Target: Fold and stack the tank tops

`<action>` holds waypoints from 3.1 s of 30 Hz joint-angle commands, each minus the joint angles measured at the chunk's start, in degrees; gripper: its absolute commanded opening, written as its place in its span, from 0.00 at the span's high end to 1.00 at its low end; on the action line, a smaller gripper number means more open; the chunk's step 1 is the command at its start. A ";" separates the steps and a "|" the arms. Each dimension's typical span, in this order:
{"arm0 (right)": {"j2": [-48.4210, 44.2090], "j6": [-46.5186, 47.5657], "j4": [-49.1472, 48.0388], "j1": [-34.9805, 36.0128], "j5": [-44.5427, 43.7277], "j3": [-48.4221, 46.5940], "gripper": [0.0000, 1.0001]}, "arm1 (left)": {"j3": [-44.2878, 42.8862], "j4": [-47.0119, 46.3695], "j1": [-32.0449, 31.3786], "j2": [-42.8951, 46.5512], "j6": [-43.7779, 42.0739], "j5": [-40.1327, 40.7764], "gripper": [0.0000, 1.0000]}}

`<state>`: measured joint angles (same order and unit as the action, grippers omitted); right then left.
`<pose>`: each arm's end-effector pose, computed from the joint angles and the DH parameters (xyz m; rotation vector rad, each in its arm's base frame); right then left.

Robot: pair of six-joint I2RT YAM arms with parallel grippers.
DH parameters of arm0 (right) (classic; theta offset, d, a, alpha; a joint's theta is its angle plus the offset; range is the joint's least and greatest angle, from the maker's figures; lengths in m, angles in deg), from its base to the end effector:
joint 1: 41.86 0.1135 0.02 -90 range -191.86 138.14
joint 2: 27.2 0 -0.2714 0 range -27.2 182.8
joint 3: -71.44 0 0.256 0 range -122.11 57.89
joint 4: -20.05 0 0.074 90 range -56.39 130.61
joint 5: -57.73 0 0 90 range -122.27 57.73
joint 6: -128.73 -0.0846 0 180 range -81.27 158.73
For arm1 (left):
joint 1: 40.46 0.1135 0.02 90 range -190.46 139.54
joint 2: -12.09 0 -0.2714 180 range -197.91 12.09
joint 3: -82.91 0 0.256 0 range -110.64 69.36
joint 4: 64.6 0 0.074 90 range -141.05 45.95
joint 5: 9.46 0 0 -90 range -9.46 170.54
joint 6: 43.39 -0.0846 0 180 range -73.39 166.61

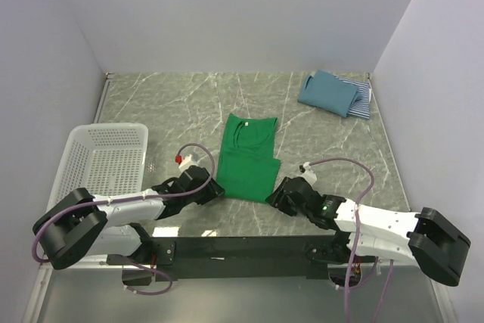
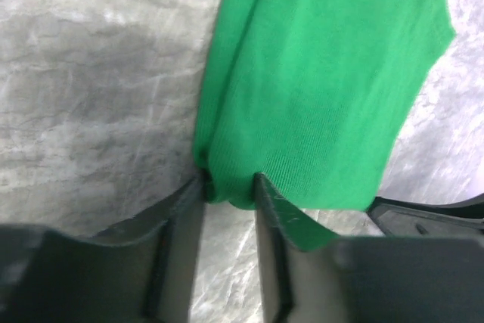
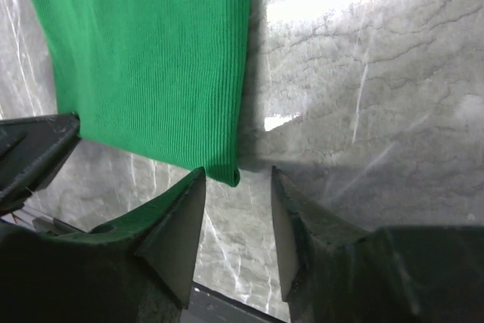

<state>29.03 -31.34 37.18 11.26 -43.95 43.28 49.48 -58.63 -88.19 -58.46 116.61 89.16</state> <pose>0.1371 0.1541 0.1074 0.4703 2.4448 0.7808 0.1768 -0.1756 0.1072 -0.5568 2.4103 -0.8219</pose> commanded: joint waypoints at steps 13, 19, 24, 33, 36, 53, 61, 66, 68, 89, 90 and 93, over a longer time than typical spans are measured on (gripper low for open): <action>6.09 1.68 -1.99 0.40 -3.34 -1.03 0.81 | 1.60 1.95 -0.44 -0.56 -3.11 -3.17 0.96; 1.97 6.51 7.93 0.49 -3.88 -4.72 1.00 | 0.46 6.33 -3.68 2.95 -3.73 -3.35 0.99; -7.42 7.57 14.17 2.24 0.51 -3.50 1.00 | 0.02 14.40 -8.78 11.54 -0.66 -0.81 0.99; -17.11 4.75 28.76 12.79 -2.82 -10.24 1.00 | -2.97 26.37 -19.33 23.07 5.67 5.17 0.99; -16.33 6.51 30.96 12.80 -5.80 -14.81 1.00 | -5.34 29.10 -19.78 25.63 6.03 7.54 1.00; 6.16 28.66 16.04 -13.91 6.76 -30.64 1.00 | -22.12 18.22 3.85 7.38 -10.22 3.78 0.99; 21.72 34.73 12.60 -24.11 14.05 -41.54 1.00 | -33.63 15.75 14.66 -5.47 -14.27 -2.64 0.99; 33.21 36.66 11.37 -29.12 18.87 -48.83 1.00 | -39.88 13.30 19.24 -16.63 -16.73 -8.16 0.99; 36.39 37.01 10.84 -30.70 19.24 -50.77 1.00 | -42.86 12.50 21.09 -22.14 -17.61 -9.23 1.00; 33.43 37.80 2.87 -32.13 21.69 -39.03 0.33 | -44.74 16.98 25.58 -19.57 -19.72 -3.37 0.43; 33.16 37.81 1.45 -31.68 23.44 -37.78 0.31 | -41.68 16.11 23.84 -18.50 -20.85 -2.65 0.43; 33.59 37.37 -2.60 -30.54 24.17 -34.96 0.29 | -39.11 15.05 20.75 -17.78 -22.01 -0.62 0.43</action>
<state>62.91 5.38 40.33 -20.56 -22.29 6.07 7.19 -45.01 -64.28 -75.81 96.61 84.53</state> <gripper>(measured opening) 0.702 0.575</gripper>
